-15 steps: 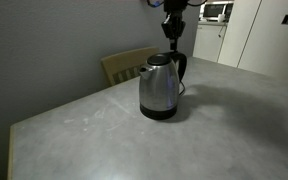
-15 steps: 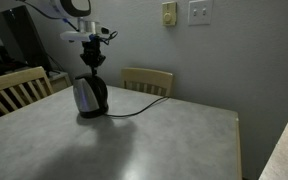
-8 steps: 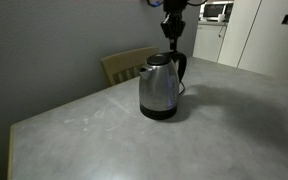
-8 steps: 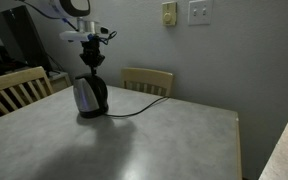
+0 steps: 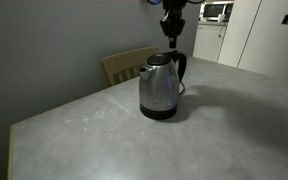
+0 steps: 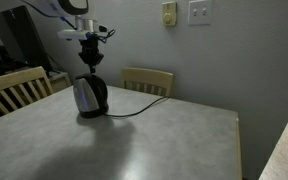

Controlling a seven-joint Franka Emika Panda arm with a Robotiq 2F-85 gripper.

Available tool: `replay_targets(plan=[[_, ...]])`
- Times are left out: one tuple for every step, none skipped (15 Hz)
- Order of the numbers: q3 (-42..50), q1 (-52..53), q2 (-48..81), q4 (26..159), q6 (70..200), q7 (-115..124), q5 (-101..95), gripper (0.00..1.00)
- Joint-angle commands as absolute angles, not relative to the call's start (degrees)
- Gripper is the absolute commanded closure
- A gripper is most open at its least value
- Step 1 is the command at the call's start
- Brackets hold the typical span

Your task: Press the button to open the kettle lid

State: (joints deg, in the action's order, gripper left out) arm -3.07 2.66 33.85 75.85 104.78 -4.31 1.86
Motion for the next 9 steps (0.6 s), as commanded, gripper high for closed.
replay_targets(plan=[[-2.85, 2.31, 30.45, 80.25, 106.29, -2.50, 2.61, 1.00], [-2.85, 2.23, 30.21, 80.60, 106.21, -2.06, 2.77, 1.00], [-2.82, 2.20, 30.06, 80.86, 106.29, -1.69, 2.78, 1.00], [-2.81, 2.14, 29.90, 81.15, 106.31, -1.45, 2.83, 1.00], [-2.79, 2.01, 29.96, 81.29, 106.36, -1.35, 2.91, 1.00], [-2.78, 1.88, 30.06, 81.29, 106.29, -1.30, 3.03, 1.00], [-2.74, 1.72, 30.24, 81.34, 106.31, -1.33, 3.17, 1.00], [-2.72, 1.48, 30.79, 81.05, 106.40, -1.57, 3.38, 1.00], [-2.78, 1.24, 31.75, 80.18, 105.81, -1.99, 3.64, 1.00]])
